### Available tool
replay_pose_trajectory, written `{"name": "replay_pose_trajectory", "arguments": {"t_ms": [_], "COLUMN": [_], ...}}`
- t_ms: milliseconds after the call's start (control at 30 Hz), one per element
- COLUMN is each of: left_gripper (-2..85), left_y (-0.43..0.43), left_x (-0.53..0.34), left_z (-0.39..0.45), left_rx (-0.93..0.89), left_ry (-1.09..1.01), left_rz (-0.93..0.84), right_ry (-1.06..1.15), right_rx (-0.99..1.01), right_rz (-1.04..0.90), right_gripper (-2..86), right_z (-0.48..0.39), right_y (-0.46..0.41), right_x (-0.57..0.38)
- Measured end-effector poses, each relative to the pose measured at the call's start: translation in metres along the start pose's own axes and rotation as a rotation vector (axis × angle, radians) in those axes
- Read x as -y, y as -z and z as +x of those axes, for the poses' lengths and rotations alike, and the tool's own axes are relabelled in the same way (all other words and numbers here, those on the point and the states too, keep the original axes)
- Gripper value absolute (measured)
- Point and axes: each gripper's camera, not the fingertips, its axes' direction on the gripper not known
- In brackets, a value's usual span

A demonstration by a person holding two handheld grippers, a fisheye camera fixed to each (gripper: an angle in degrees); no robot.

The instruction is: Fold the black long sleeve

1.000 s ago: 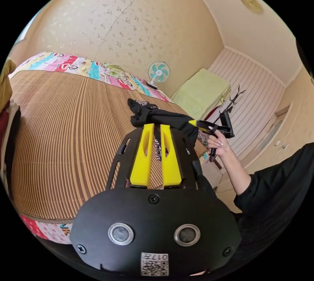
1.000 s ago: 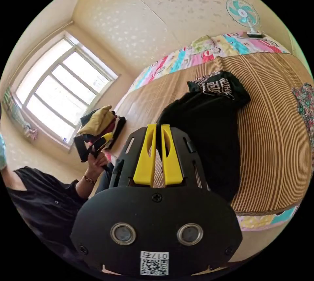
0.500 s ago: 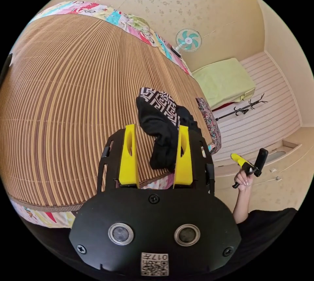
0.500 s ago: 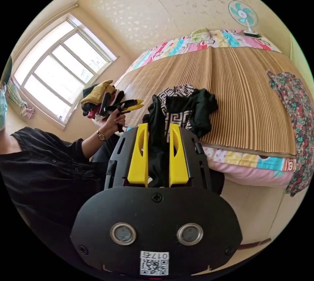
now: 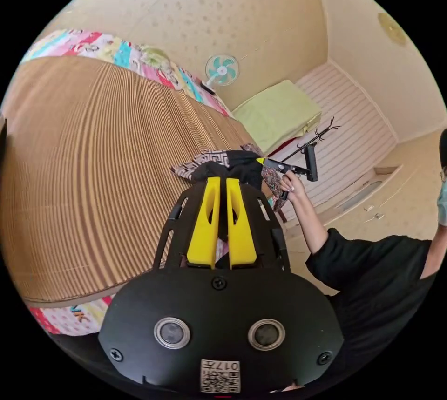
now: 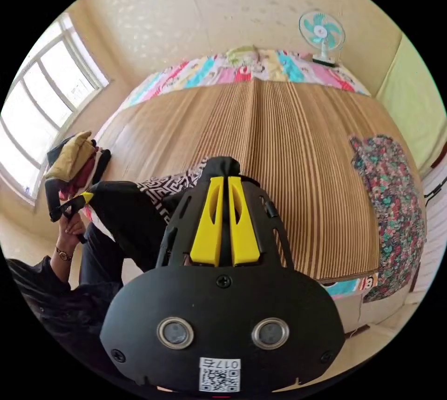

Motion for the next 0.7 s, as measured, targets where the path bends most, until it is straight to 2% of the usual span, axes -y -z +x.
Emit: {"name": "replay_pose_trajectory", "arguments": {"t_ms": [67, 133, 233, 300, 400, 467, 533, 600, 700], "left_gripper": [0.7, 0.7, 0.9, 1.2, 1.9, 3.1, 4.0, 4.5, 6.4], "left_y": [0.079, 0.134, 0.180, 0.181, 0.150, 0.109, 0.080, 0.068, 0.081], "left_x": [0.009, 0.015, 0.030, 0.035, 0.035, 0.027, 0.013, -0.001, -0.015], "left_z": [0.031, 0.055, 0.073, 0.067, 0.019, -0.043, -0.089, -0.111, -0.094], "left_rx": [0.002, 0.013, 0.064, 0.170, 0.298, 0.331, 0.359, 0.355, 0.387], "left_ry": [-0.109, -0.177, -0.170, -0.123, 0.034, 0.209, 0.364, 0.427, 0.334], "left_rz": [0.117, 0.225, 0.231, 0.215, 0.120, -0.022, -0.139, -0.208, -0.175], "right_ry": [0.040, 0.066, 0.157, 0.156, 0.108, 0.039, -0.029, -0.046, -0.046], "right_rx": [0.041, 0.071, 0.158, 0.172, 0.094, 0.057, 0.053, -0.010, 0.000], "right_rz": [0.262, 0.388, 0.308, 0.230, -0.039, -0.253, -0.378, -0.423, -0.300], "right_gripper": [2.4, 2.3, 2.4, 2.6, 3.1, 3.8, 4.7, 6.2, 8.7], "right_z": [-0.030, -0.046, -0.067, -0.075, -0.082, -0.076, -0.068, -0.067, -0.069], "right_y": [0.098, 0.151, 0.170, 0.142, 0.031, -0.082, -0.144, -0.169, -0.149], "right_x": [-0.008, -0.012, 0.006, 0.018, 0.034, 0.026, 0.011, -0.003, -0.011]}}
